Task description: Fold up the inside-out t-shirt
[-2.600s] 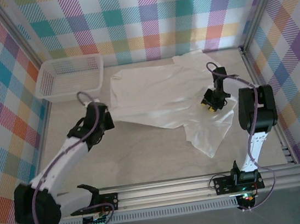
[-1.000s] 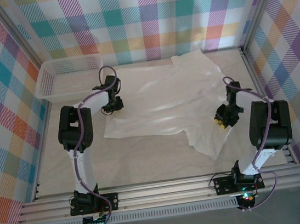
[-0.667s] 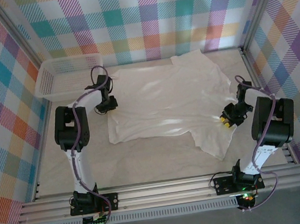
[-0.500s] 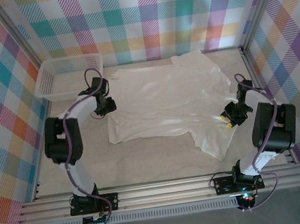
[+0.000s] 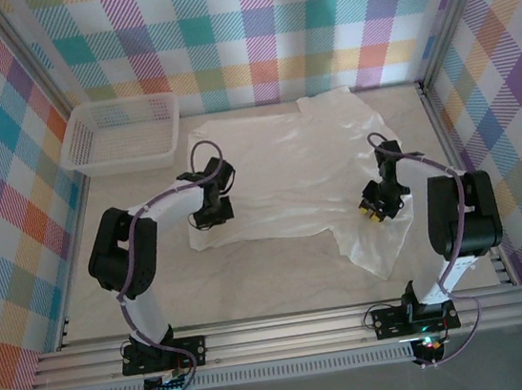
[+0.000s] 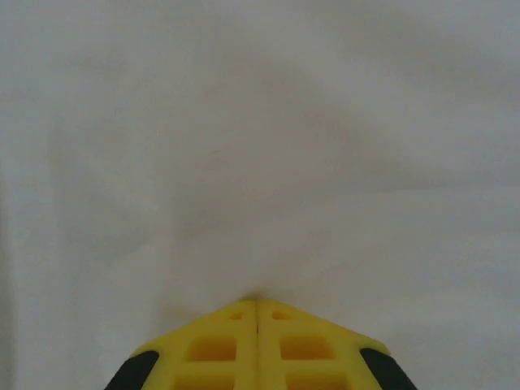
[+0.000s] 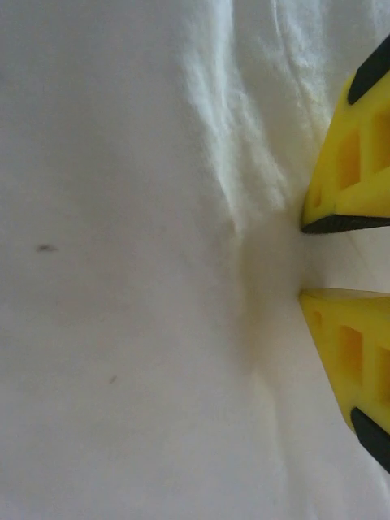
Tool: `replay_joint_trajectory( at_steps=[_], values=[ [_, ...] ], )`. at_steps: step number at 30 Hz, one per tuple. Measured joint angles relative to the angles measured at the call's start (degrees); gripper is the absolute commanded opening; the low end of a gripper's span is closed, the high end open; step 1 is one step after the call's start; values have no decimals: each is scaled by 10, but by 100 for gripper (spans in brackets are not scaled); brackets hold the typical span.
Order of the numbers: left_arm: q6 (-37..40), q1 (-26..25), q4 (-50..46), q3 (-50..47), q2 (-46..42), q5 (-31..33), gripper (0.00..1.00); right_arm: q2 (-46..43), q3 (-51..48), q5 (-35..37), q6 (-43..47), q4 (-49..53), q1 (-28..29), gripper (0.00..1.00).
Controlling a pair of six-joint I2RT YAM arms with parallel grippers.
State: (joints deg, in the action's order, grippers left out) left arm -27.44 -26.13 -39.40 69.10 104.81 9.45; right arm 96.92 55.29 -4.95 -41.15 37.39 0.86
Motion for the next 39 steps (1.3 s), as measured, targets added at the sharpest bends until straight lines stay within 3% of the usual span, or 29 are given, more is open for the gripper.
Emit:
replay_joint_trajectory(
  at_steps=[6,11,14,19,23,24,26,30,39],
  values=[
    [-15,72,9,-64,-47,35,5,0,-4,0,1,-1,-30,26],
    [-20,118,51,-115,-97,-3,6,0,-4,-18,16,0,-58,29],
    [-22,116,82,-146,-133,-43,12,-14,-4,-28,30,10,-59,33],
    [-43,107,128,-191,-260,-81,27,-120,-5,-23,34,36,-71,44],
    [-47,85,157,-203,-365,-87,29,-257,-47,28,22,23,-141,51],
    [-47,80,161,-205,-383,-90,29,-284,-68,45,21,18,-162,60],
    [-47,76,170,-217,-407,-92,29,-310,-109,71,26,7,-192,68],
    [-47,71,176,-257,-439,-102,30,-290,-172,79,45,-18,-230,68],
    [-29,67,188,-286,-453,-109,31,-184,-149,22,107,-103,-242,59]
  ],
)
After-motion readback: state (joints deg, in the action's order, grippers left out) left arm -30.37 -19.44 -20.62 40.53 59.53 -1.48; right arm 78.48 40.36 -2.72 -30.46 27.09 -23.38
